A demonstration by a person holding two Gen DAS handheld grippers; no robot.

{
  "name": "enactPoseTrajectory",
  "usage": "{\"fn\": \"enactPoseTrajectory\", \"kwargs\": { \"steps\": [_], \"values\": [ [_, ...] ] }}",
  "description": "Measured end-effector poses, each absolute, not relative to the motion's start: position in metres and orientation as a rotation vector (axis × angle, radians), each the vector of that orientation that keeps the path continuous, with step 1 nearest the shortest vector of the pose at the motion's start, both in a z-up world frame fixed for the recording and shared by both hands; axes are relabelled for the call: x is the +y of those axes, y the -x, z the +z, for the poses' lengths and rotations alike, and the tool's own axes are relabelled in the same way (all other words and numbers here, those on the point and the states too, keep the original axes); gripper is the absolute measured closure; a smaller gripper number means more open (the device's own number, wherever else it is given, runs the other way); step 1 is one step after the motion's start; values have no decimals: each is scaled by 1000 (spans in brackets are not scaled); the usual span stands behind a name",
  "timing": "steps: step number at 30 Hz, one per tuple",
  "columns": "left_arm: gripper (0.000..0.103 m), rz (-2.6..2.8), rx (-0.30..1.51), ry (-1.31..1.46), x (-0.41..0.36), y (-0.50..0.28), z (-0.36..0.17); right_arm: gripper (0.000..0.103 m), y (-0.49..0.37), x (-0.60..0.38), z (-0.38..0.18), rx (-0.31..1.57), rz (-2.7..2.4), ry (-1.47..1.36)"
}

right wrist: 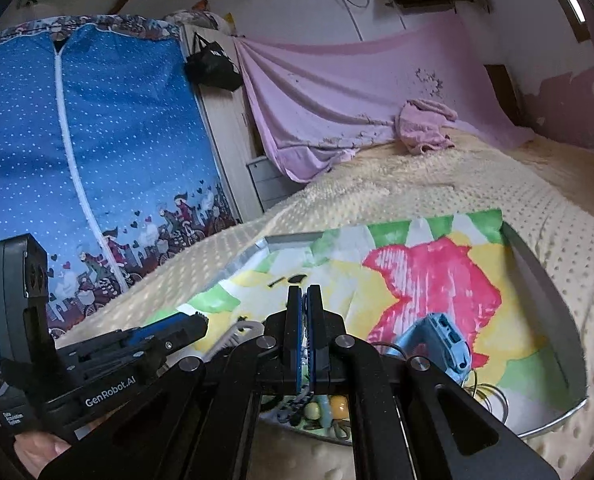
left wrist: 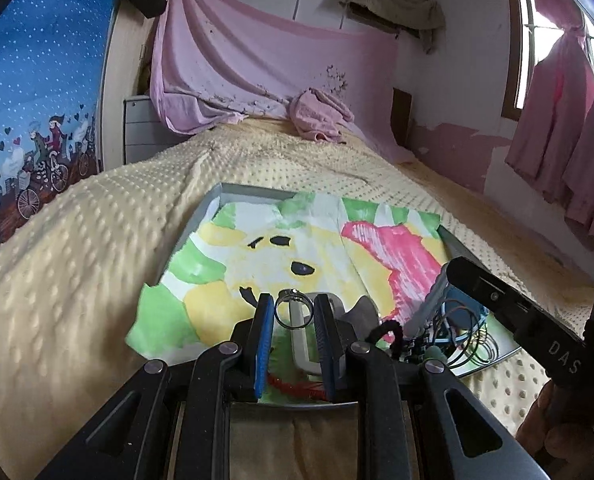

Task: Organize jewelry
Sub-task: 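Carry the ring and hair clip into the tray while both grippers release them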

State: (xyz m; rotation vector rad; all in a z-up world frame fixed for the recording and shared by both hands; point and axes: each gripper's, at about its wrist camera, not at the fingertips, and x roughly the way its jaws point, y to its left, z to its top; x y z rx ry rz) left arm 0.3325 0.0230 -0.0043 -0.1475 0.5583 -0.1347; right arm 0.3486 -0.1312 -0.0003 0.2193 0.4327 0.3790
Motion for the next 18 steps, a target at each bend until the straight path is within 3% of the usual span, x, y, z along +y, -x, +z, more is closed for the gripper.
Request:
{"fn": "enactPoseTrajectory", "kwargs": {
  "steps": [12, 15, 16, 18],
  "values": [
    [83, -136, 594, 175, 26, -335, -13, 100, -364, -141, -21, 514, 350, -269],
    [79, -139, 608, 190, 28, -336, -14, 99, -366, -142, -23, 528, 336, -262],
    [74, -143, 603, 190, 28, -334, -13, 99, -365, -143, -23, 531, 333, -260],
    [53, -139, 585, 187, 28, -330, -11, 95, -364, -144, -22, 532, 326, -254]
  ]
}}
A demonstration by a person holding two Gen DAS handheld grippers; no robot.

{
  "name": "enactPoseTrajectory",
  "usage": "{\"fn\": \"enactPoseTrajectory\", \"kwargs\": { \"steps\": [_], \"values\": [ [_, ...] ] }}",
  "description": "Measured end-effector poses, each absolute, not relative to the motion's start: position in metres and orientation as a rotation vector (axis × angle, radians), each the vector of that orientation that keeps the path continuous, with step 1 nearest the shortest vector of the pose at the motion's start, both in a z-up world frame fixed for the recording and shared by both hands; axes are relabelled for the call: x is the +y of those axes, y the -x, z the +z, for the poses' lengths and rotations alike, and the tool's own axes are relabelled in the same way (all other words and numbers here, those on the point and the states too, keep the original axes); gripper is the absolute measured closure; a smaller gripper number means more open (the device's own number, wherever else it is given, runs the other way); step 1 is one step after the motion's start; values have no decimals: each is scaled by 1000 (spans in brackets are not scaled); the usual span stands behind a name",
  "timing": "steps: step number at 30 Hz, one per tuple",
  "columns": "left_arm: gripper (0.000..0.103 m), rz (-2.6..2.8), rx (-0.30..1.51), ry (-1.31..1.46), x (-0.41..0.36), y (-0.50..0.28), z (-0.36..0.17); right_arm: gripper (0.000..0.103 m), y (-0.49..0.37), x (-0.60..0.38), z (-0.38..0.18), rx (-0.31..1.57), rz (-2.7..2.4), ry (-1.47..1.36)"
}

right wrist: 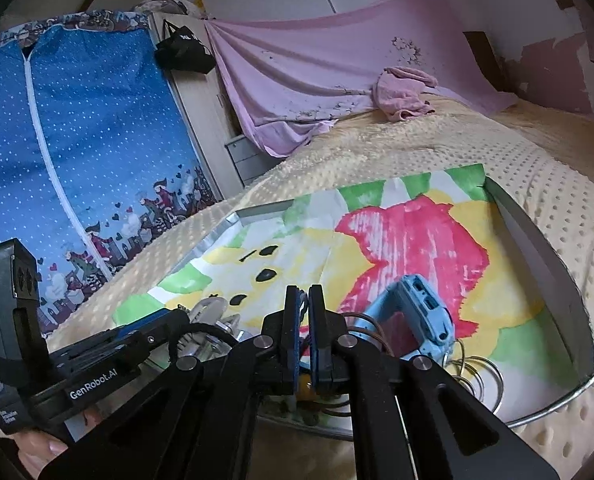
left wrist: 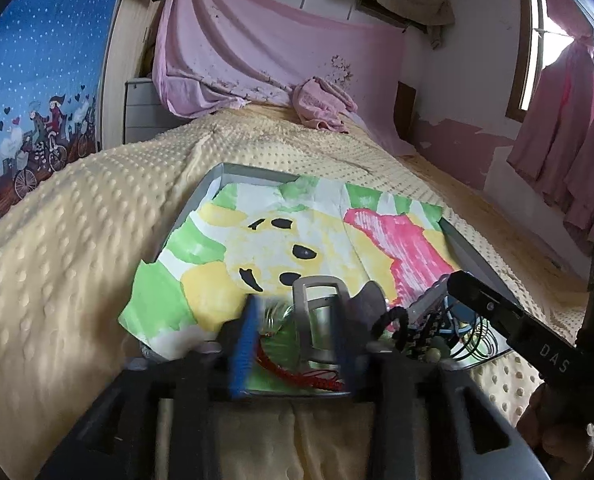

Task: Organize jewelry
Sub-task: 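Carry the ring and hair clip into the tray while both grippers release them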

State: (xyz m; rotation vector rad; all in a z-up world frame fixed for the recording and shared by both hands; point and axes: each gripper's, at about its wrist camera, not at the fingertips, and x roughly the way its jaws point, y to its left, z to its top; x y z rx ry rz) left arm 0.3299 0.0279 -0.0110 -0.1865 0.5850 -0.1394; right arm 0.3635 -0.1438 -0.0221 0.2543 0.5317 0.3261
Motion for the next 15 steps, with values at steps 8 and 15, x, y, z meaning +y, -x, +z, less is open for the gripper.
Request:
{"fn": "enactPoseTrajectory", "kwargs": {
  "steps": [8, 15],
  "values": [
    [34, -108, 518, 180, 30, -312, 2, 62, -343, -152, -12, 491, 300, -219],
    [9, -87, 444, 204, 35, -281, 19, 43, -308, -167, 8, 416, 252, -152]
  ]
}}
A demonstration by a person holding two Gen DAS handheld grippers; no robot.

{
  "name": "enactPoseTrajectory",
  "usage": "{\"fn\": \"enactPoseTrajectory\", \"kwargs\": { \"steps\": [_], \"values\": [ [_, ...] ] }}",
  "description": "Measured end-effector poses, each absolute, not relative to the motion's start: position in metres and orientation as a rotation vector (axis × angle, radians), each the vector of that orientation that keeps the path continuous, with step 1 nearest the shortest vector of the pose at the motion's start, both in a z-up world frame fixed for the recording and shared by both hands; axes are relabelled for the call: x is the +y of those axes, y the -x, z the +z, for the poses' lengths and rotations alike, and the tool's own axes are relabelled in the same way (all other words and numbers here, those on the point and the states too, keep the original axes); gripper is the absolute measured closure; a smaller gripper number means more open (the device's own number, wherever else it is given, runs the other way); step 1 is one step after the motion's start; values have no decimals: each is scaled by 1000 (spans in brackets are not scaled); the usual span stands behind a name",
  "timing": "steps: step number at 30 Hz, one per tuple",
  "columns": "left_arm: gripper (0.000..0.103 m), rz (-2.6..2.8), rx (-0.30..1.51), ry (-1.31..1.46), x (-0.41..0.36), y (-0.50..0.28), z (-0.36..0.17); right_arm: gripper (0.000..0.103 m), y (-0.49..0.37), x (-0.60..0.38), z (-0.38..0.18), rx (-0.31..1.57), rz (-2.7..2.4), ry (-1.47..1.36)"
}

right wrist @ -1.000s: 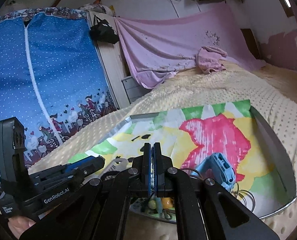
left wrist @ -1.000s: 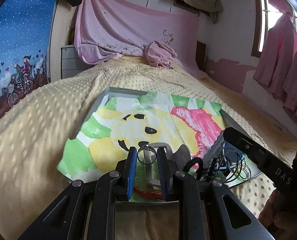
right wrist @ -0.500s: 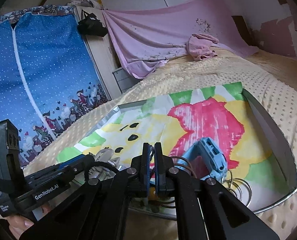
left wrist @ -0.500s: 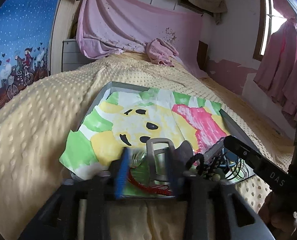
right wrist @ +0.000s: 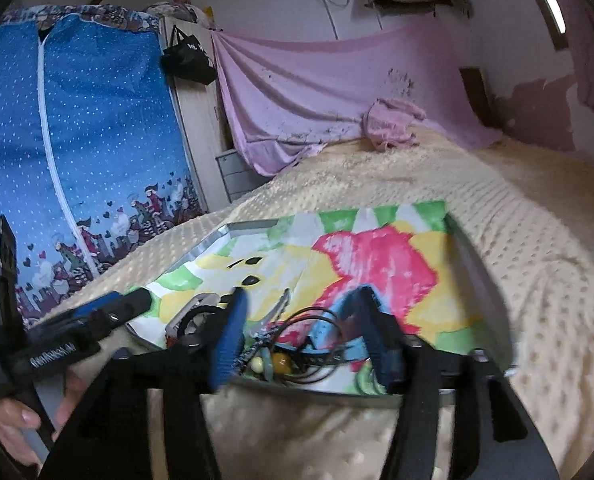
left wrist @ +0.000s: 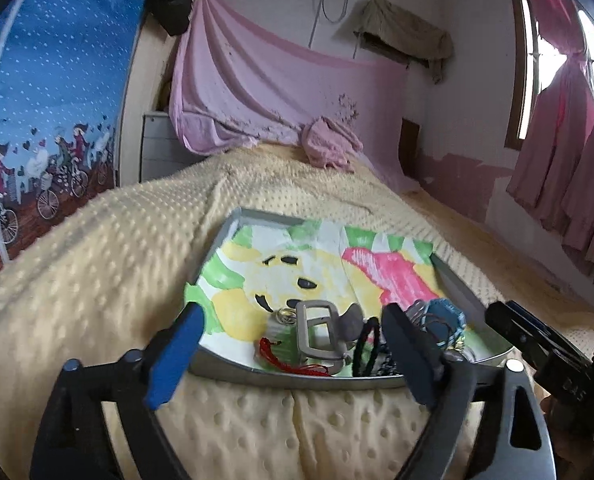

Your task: Organize jewelry

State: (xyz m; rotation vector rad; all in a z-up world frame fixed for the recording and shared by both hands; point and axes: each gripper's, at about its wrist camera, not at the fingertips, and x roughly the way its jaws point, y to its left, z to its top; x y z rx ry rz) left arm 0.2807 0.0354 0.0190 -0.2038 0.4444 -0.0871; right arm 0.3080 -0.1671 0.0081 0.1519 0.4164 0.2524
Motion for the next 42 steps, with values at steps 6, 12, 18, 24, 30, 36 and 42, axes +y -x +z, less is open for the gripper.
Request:
{"fn": "enactPoseTrajectory", "kwargs": {
  "steps": [6, 12, 18, 24, 30, 36, 42],
  "values": [
    [0, -56, 352, 184, 35, -238, 36, 24, -268, -184, 31, 360, 226, -134],
    [0, -52, 303, 165, 33, -188, 46, 10, -221, -190, 49, 322, 224, -111],
    [0, -64, 273, 188, 34, -137, 48, 4, -167, -193, 59, 290, 217, -89],
    [0, -65, 255, 164, 32, -101, 45, 3, -118, -192, 65, 266, 206, -72],
    [0, -60, 260, 120, 29, -74, 33, 3, -85, -187, 63, 253, 182, -58],
    [0, -57, 266, 81, 23, -62, 23, 3, -65, -188, 54, 260, 163, -48],
    [0, -62, 265, 76, 22, -57, 18, 3, -62, -185, 41, 272, 146, -23]
  ]
}}
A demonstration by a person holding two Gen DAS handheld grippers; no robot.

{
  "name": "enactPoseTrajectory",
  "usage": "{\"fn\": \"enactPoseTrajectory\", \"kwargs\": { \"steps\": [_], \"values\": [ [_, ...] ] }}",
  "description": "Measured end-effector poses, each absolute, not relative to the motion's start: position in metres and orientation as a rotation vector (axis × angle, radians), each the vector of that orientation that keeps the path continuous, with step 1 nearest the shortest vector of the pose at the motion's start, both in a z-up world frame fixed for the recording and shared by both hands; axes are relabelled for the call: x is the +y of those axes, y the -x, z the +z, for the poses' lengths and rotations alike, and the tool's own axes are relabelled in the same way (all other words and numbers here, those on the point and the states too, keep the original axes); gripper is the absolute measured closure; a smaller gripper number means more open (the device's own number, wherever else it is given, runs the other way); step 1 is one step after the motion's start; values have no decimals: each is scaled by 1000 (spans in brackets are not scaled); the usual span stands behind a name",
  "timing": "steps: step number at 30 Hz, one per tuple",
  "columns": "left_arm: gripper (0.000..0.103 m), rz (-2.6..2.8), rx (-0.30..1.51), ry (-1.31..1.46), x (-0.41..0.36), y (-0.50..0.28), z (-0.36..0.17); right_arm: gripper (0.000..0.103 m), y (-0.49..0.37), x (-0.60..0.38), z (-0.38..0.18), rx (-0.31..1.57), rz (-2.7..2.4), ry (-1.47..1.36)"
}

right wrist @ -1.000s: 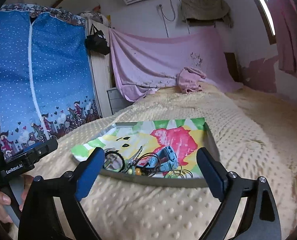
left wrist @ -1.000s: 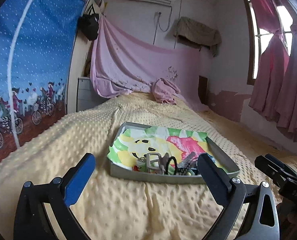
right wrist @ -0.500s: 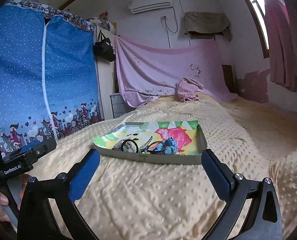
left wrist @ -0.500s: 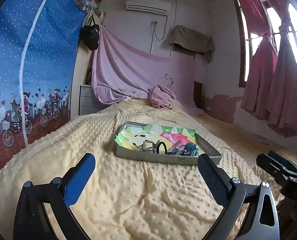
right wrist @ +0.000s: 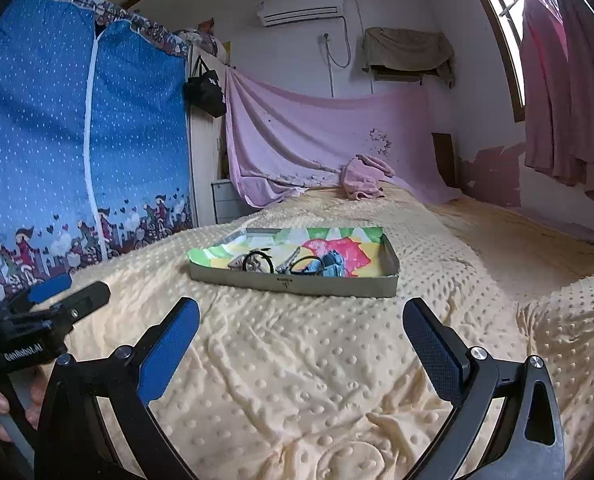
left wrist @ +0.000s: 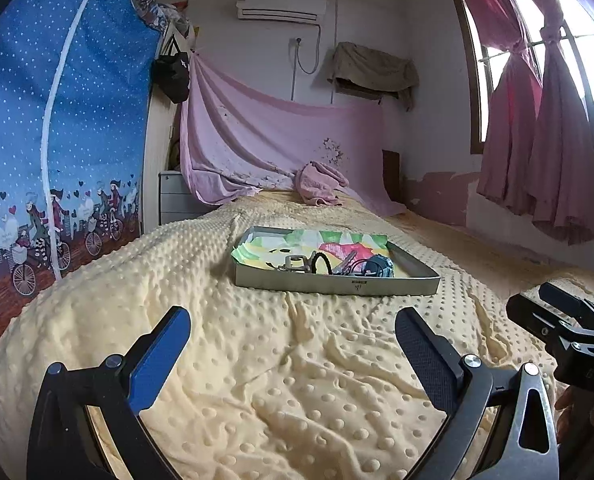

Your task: Organize jewelry

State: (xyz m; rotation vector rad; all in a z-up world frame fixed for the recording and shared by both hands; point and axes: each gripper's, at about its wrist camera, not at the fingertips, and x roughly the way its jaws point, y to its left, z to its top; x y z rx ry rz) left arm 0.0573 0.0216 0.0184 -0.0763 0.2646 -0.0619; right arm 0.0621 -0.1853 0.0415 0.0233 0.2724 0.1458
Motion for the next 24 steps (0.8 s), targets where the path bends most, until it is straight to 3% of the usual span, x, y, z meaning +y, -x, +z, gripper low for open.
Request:
{"fn": "enactPoseTrajectory", "kwargs": {
  "steps": [24],
  "values": [
    [0, -52, 266, 37, 17, -57, 11, 3, -71, -183, 32, 298, 138, -20]
  ]
}}
